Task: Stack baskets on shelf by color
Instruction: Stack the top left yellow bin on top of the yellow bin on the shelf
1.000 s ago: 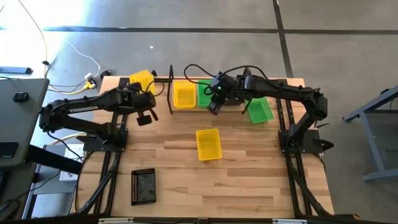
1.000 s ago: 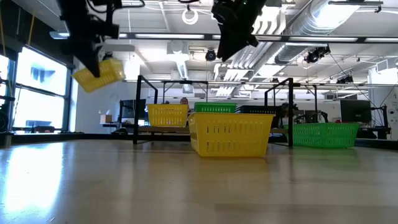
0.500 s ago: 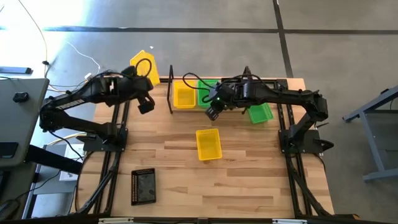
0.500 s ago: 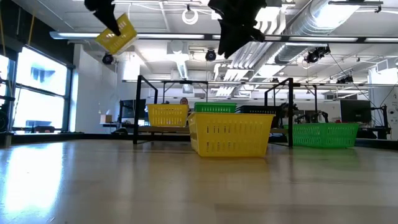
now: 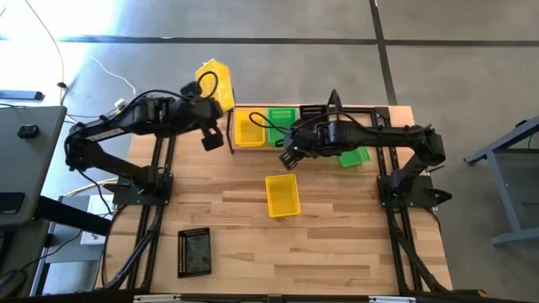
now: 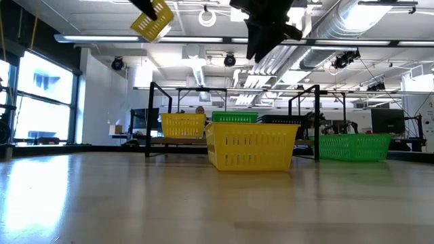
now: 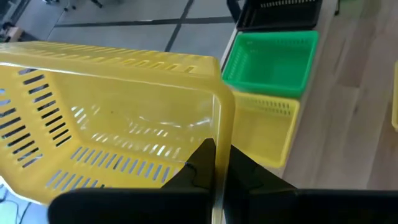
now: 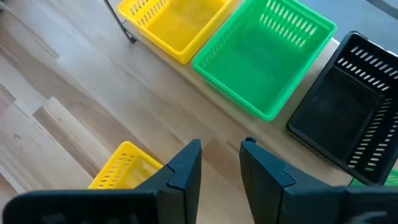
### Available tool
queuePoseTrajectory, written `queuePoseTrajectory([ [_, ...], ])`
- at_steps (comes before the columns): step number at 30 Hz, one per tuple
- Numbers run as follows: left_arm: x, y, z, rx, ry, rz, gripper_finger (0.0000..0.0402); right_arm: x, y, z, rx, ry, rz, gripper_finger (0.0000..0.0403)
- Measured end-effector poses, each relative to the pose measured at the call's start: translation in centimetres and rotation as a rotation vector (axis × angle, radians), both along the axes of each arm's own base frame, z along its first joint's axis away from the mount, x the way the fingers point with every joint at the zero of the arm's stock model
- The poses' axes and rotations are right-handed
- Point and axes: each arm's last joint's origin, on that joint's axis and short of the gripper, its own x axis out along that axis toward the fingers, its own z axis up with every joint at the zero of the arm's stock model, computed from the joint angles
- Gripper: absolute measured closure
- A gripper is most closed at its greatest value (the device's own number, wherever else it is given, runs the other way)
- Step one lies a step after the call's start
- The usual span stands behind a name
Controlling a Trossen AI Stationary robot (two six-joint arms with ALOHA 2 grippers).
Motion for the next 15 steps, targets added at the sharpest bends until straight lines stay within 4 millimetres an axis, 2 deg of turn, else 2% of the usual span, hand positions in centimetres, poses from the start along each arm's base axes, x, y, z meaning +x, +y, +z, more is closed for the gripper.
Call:
queuePoseTrajectory([
  [8,3.5,0.4,-0.8,-0.009,0.081,-0.05,0.0401,-0.3,0.7,-0.1,-0.01,0.007,-0.071,0.0306],
  [15,6.1,0.9,-2.7,-0.076,0.153,-0.116,0.0401,-0.5,0.7,-0.2,0.0,0.012,-0.096,0.0306],
])
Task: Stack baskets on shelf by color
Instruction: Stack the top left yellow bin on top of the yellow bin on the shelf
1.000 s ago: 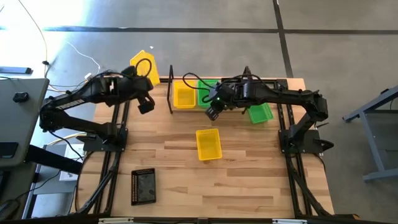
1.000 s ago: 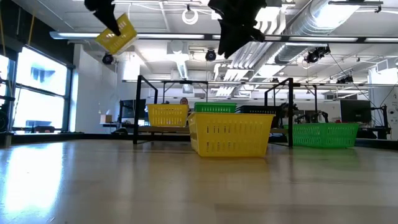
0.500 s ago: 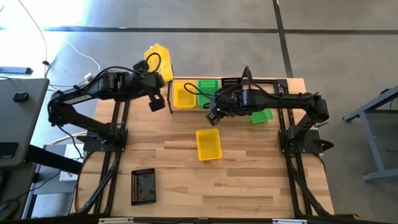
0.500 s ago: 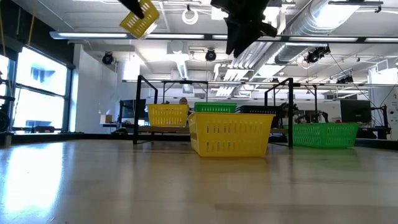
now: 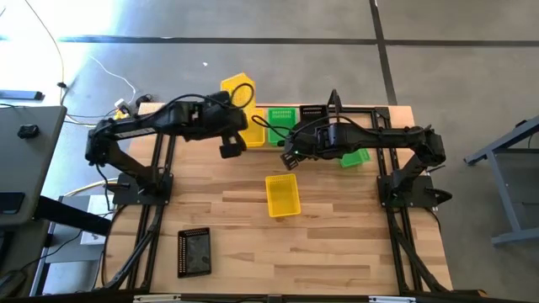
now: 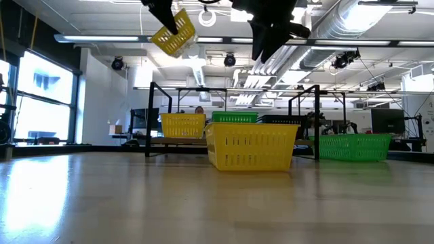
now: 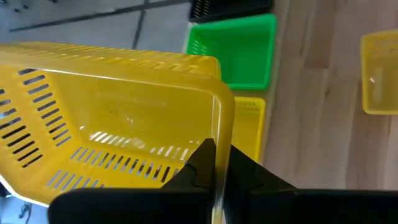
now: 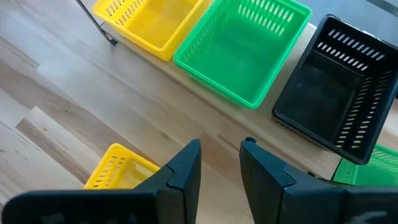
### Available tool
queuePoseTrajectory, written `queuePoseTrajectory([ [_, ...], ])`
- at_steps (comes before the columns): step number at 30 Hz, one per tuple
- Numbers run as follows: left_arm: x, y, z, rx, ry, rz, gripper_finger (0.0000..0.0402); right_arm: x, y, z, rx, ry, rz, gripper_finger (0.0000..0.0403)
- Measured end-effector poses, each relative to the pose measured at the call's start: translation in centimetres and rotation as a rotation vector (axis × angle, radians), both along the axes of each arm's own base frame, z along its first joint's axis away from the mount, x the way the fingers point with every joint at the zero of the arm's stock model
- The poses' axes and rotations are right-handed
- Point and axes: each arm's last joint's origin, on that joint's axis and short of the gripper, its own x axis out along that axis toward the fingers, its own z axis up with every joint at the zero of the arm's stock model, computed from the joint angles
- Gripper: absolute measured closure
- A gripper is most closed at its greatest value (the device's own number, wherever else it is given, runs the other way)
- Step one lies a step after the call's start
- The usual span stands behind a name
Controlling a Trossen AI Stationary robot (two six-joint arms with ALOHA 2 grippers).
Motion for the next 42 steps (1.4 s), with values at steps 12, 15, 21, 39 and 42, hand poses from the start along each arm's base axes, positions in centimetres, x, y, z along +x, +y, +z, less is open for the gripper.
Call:
queuePoseTrajectory([
  [12,3.7,1.6,-4.6,-0.073,0.168,-0.023,0.0401,-0.1,-0.1,-0.1,-0.002,0.02,0.003,0.0306],
  [15,4.2,2.2,-5.4,-0.095,0.185,-0.003,0.0401,-0.3,-0.1,-0.1,-0.003,0.035,0.003,0.0306],
  [21,4.8,3.3,-6.9,-0.17,0.18,0.054,0.0401,-1.0,-0.7,-0.4,-0.02,0.115,-0.023,0.0306],
  [39,5.8,5.8,-10.3,-0.289,0.261,0.104,0.0401,-2.4,-3.6,-0.7,-0.015,0.262,-0.039,0.0306],
  [42,5.9,6.2,-10.9,-0.309,0.274,0.106,0.0401,-2.4,-3.6,-0.7,-0.015,0.265,-0.034,0.0306],
])
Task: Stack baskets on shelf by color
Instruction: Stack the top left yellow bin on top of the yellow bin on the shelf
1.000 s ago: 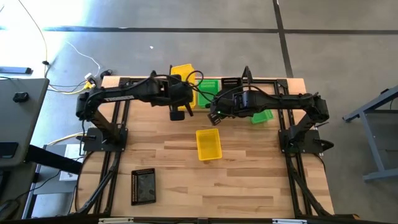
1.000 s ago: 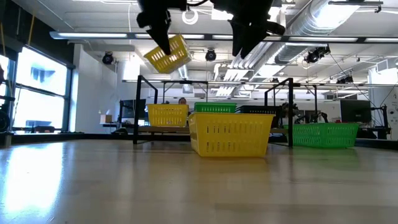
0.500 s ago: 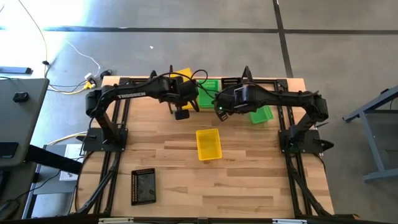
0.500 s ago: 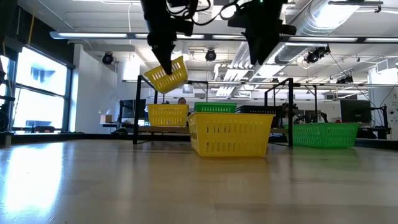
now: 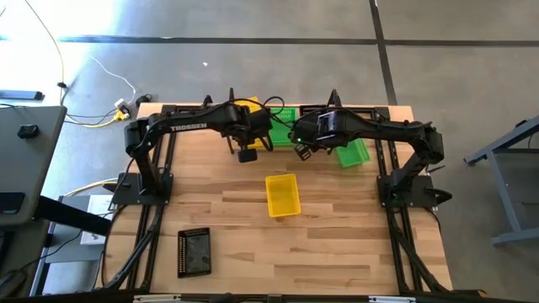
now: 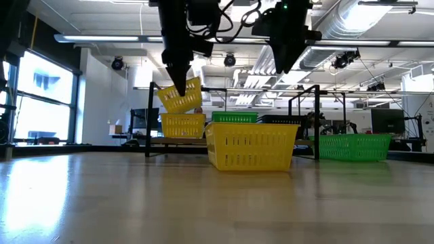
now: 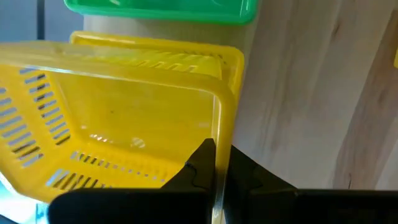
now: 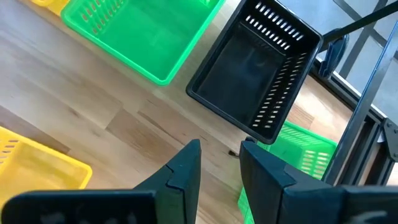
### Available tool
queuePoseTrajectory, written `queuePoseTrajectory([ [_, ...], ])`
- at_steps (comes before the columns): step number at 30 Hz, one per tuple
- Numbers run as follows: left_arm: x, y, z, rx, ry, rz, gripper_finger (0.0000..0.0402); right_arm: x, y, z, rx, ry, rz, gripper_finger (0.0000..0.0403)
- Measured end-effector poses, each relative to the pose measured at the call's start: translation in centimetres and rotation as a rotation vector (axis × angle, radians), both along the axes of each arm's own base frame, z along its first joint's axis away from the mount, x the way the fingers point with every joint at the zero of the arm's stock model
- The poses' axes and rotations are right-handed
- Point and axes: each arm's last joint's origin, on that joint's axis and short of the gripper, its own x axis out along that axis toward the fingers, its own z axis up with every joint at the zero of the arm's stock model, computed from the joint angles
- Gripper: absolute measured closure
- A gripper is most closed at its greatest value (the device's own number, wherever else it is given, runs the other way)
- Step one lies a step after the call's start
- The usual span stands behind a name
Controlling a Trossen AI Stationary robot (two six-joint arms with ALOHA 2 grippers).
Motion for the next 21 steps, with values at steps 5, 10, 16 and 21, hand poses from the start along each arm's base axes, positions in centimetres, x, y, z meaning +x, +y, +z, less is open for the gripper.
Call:
queuePoseTrajectory([
  [5,0.3,0.6,-1.1,-0.03,0.026,0.009,0.0401,0.0,0.0,0.0,0.0,0.007,0.014,0.0306],
  [10,0.5,0.9,-1.7,-0.038,0.04,0.013,0.0401,0.0,0.0,0.0,-0.001,0.012,0.024,0.0306],
  [16,0.6,1.2,-1.7,-0.023,0.02,-0.006,0.0401,0.0,0.0,0.0,-0.003,0.017,0.037,0.0306],
  [21,0.4,1.6,-1.7,-0.029,0.025,-0.02,0.0401,0.0,0.0,0.0,-0.003,0.017,0.036,0.0306],
])
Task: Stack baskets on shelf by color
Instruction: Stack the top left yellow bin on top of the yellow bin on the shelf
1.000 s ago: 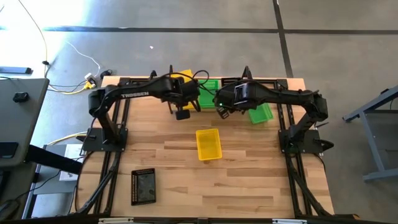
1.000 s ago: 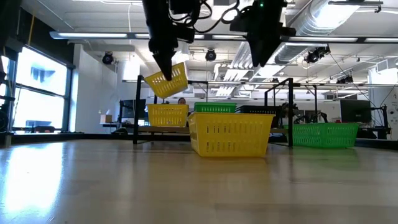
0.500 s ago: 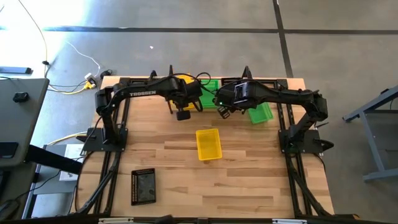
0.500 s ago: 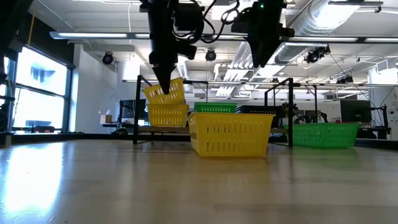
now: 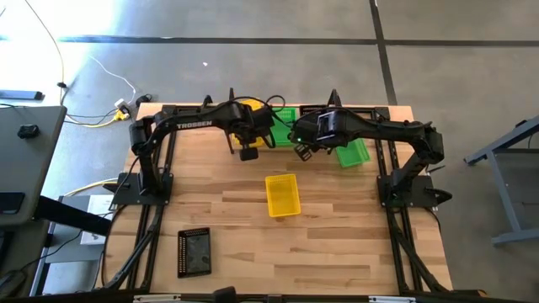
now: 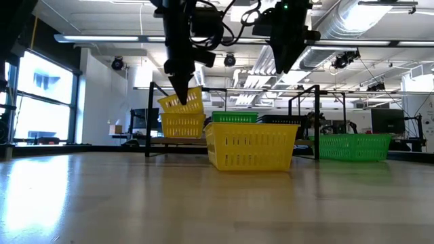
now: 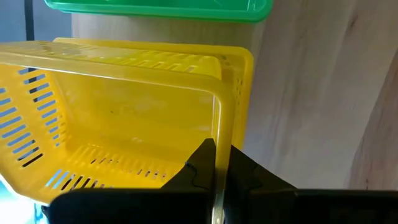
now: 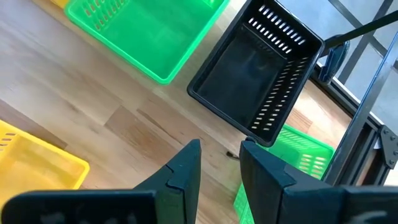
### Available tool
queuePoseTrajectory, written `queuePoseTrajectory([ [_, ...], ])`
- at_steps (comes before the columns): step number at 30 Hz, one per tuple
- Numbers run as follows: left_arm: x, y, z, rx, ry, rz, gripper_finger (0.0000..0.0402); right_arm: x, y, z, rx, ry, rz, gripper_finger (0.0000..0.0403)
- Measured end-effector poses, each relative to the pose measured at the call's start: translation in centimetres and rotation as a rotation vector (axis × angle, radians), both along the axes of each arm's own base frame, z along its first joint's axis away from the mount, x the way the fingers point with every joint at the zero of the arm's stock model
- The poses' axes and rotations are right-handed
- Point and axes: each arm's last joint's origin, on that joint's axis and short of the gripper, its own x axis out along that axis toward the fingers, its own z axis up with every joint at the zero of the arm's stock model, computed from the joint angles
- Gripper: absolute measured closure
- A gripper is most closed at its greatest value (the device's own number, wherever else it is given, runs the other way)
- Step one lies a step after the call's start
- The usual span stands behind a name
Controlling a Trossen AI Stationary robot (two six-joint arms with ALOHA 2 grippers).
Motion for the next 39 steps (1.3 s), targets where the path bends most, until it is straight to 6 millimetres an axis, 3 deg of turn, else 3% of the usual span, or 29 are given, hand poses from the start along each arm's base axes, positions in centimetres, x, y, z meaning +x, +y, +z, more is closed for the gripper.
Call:
queuePoseTrajectory([
  [10,-0.06,0.05,-0.05,-0.064,-0.028,-0.004,0.0401,0.01,0.02,0.0,0.004,-0.001,0.001,0.0306],
  [24,-0.19,0.16,0.0,-0.019,0.0,0.007,0.0399,0.0,0.07,-0.02,0.025,-0.002,0.005,0.0306],
  [39,-0.36,0.21,0.02,0.015,0.033,0.003,0.0328,-0.03,0.08,-0.03,0.029,0.0,0.006,0.0306],
])
